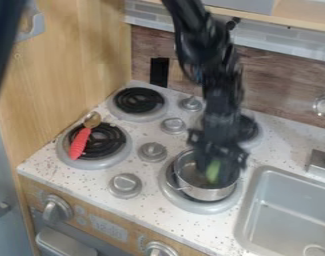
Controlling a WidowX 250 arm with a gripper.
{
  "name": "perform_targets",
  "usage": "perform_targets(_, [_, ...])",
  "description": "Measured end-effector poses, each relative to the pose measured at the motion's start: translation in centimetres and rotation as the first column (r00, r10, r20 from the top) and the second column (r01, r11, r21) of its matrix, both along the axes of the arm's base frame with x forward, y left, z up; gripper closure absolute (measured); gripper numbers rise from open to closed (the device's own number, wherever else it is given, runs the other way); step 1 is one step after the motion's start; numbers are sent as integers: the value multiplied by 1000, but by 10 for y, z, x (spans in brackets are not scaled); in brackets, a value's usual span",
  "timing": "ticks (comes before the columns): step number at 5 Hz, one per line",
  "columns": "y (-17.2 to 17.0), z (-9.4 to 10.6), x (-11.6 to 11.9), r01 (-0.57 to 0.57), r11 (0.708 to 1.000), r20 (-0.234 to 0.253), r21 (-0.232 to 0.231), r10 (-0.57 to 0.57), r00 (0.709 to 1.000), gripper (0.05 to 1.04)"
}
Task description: It pulled the green object out of the pot.
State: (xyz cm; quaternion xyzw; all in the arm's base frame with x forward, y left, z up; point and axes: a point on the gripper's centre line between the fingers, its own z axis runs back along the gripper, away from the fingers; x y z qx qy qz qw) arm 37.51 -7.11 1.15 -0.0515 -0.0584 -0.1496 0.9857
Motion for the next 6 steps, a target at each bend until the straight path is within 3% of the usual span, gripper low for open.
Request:
perform_targets(2, [61, 50, 33, -155, 987, 64, -52, 158, 985, 534])
perform_targets(3, [102, 52, 56, -242, 968, 78, -58, 246, 966, 534])
perform_targets(4, [128, 19, 72, -288, 957, 45, -30, 289, 956, 534])
perform_targets(6, [153, -26, 87, -333, 942, 23, 39, 332, 943, 534])
